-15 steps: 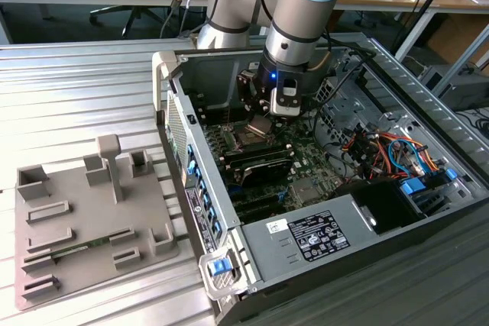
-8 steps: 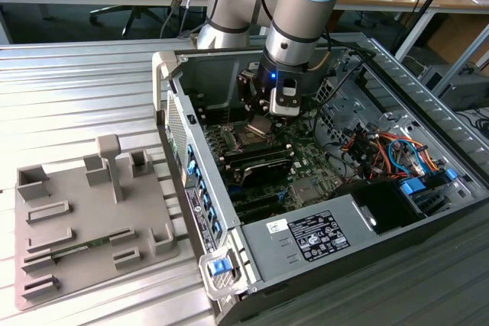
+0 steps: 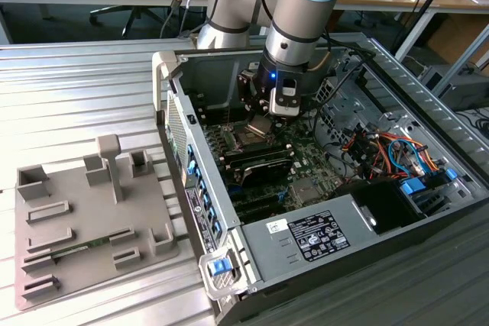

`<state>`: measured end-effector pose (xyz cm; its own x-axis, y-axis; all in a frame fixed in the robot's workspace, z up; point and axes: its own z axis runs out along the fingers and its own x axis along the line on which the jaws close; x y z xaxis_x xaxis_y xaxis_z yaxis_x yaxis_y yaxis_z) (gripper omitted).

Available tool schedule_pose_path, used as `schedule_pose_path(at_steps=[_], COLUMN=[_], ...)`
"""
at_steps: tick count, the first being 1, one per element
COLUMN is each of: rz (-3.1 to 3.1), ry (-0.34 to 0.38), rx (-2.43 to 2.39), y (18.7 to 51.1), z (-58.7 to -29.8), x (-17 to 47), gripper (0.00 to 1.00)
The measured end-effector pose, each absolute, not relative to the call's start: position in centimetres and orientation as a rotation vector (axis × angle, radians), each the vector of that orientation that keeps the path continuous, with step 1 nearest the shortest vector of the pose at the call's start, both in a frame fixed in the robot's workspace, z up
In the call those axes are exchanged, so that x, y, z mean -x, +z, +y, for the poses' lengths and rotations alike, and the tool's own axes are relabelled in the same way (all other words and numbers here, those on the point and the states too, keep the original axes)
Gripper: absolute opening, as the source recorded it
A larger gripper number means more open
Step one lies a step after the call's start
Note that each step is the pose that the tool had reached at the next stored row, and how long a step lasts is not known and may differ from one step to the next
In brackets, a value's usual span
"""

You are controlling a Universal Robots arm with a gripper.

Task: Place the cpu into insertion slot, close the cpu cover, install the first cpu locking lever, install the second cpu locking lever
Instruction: 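Place the cpu into insertion slot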

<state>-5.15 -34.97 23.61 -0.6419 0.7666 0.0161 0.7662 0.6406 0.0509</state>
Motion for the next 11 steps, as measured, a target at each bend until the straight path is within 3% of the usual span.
schedule_pose_path(at_steps=[11], rz=[2.834], ry=[0.083], rx=[-1.336], y=[23.61], z=[-34.97], x=[5.15], gripper=[0.53])
